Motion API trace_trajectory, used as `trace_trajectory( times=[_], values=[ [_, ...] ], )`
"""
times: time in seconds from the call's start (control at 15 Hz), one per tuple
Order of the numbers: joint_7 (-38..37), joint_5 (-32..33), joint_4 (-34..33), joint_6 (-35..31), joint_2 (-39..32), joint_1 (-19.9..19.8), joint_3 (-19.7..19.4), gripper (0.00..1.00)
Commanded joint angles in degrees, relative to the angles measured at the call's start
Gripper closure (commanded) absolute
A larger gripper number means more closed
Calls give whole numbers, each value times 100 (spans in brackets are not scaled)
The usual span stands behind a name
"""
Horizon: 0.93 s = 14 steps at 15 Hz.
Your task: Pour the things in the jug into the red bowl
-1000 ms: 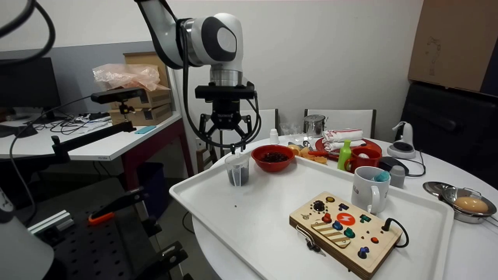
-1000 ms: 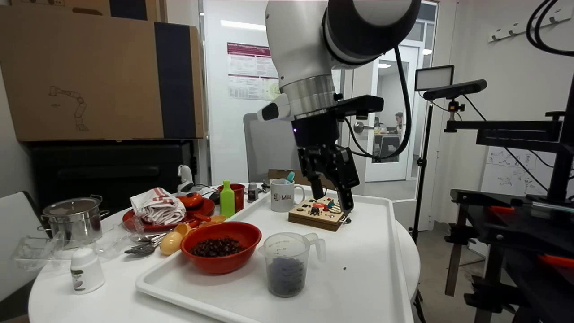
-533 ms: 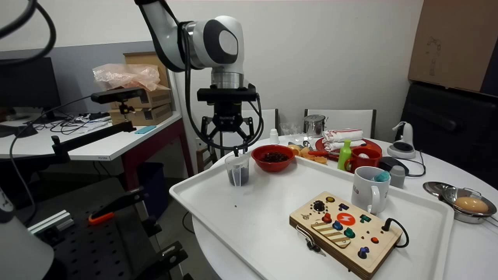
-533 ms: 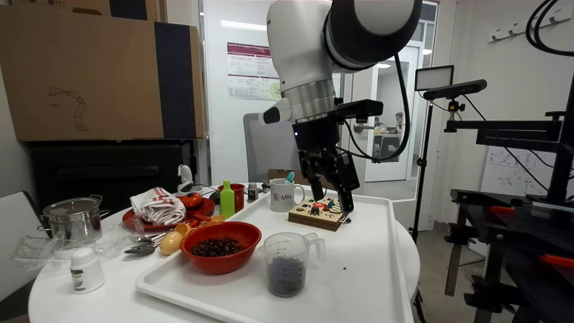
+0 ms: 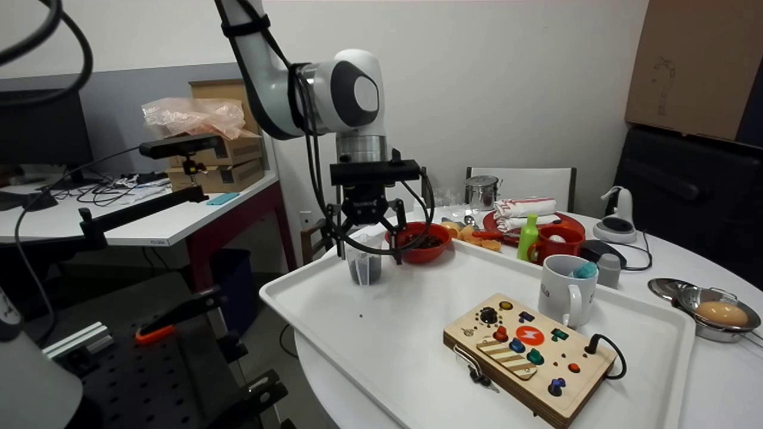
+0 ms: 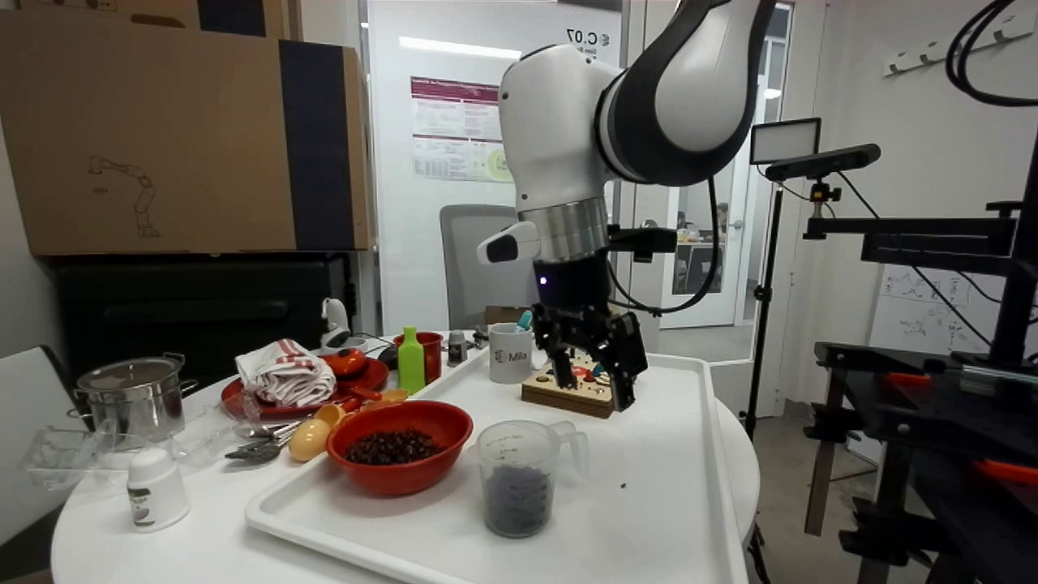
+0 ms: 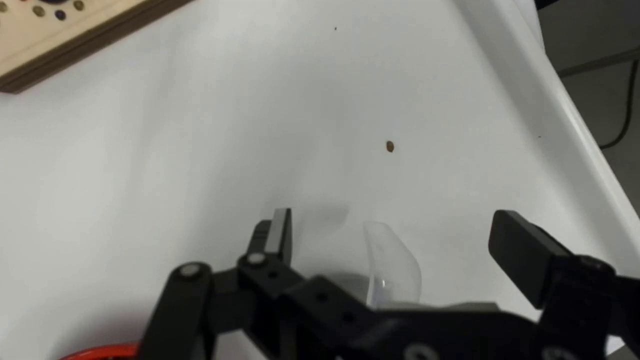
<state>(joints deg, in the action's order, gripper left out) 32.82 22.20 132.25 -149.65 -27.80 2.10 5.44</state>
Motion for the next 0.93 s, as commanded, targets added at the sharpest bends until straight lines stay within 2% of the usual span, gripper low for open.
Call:
trace_trajectory(
  times=[0.0,0.53,0.87],
  values=[
    [462,-42,-318,-173,-397,-169,174,0],
    [354,-825,-891,977,-647,-214,464,0],
    [219,-1017,-974,962,-669,-119,503,0]
  ],
)
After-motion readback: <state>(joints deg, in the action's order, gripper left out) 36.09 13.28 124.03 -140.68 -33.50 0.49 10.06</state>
